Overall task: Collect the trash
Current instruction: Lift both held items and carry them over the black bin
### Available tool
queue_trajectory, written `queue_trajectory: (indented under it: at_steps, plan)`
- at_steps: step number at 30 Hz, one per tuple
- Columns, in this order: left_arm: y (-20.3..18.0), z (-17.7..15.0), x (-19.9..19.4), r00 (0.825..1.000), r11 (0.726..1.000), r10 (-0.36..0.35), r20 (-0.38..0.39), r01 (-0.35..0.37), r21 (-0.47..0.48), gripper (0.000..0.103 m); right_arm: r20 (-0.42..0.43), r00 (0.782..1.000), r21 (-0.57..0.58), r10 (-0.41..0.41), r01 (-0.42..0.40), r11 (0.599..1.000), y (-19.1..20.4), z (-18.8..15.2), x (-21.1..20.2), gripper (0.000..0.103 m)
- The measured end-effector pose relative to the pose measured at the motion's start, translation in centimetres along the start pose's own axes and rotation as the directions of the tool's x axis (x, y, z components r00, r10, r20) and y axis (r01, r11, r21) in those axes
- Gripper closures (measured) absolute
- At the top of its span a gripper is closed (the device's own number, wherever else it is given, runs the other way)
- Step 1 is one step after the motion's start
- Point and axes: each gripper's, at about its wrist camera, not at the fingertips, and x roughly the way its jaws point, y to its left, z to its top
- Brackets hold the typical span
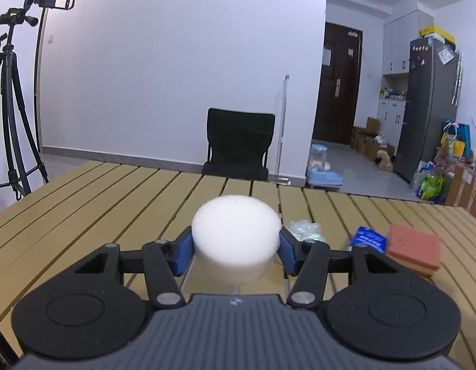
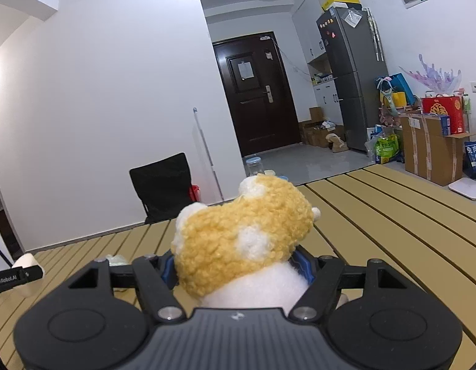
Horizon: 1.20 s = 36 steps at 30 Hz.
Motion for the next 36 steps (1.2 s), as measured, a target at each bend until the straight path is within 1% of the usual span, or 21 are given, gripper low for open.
queue_trajectory:
  at_steps: [10,21,30,36]
  plan:
    - [-0.3,-1.8,-6.2,0.999,0.999,-0.045,0.024,0.045,0.007,0.047,0.006,0.999,-0.015,0.052,-0.052,0.999,0.9,-1.8,-4.5,0.034]
    - [-0.2,-4.9,-12.1,0.995,0.996,-0.090,0.047,0.089,0.012,0.047,0.003,0.996,-0.027,0.089,-0.089,0.996,1.3,-4.4,-9.2,0.034]
    - [0.0,-7.5,-14.8,0.993,0.993,-0.116,0.031,0.116,0.025,0.047,-0.006,0.992,-0.060,0.122,-0.122,0.991,2.2,-6.2,-12.0,0.034]
    - [0.4,-8.7,-16.7,0.993,0.993,-0.111,0.038,0.110,0.033,0.047,-0.010,0.991,-0.085,0.137,-0.137,0.987,2.9,-7.0,-13.5,0.034]
